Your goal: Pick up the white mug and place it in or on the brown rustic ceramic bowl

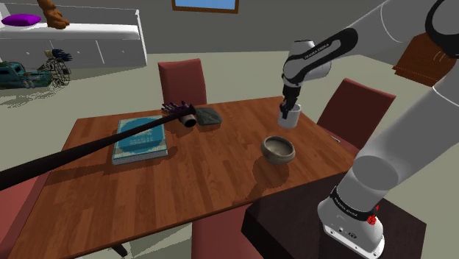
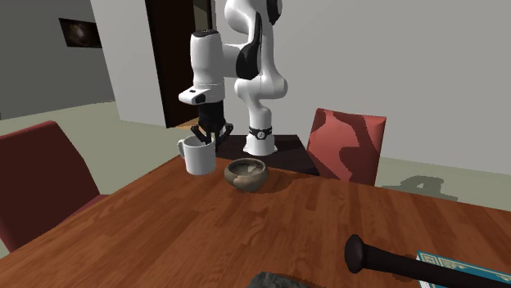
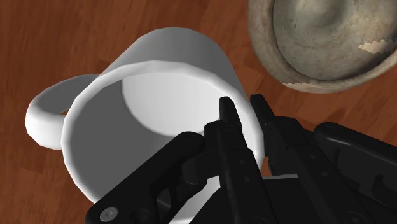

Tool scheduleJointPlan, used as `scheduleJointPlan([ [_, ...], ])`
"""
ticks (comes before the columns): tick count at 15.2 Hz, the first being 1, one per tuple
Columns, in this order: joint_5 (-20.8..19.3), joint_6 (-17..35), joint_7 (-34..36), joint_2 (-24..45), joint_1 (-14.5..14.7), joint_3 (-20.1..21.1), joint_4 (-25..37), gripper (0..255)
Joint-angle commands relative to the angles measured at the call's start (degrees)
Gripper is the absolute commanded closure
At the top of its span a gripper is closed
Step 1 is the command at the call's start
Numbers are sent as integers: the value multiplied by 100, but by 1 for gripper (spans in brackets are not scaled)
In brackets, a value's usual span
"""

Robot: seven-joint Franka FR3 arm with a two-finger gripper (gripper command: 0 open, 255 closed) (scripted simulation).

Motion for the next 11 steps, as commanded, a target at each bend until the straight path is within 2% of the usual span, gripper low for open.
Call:
scheduleJointPlan([
  [1, -24, -180, 17, -131, -5, 15, 50, 255],
  [10, -62, -897, 45, -506, -11, 76, 397, 255],
  [11, -87, -936, 167, -707, 12, 153, 230, 255],
])
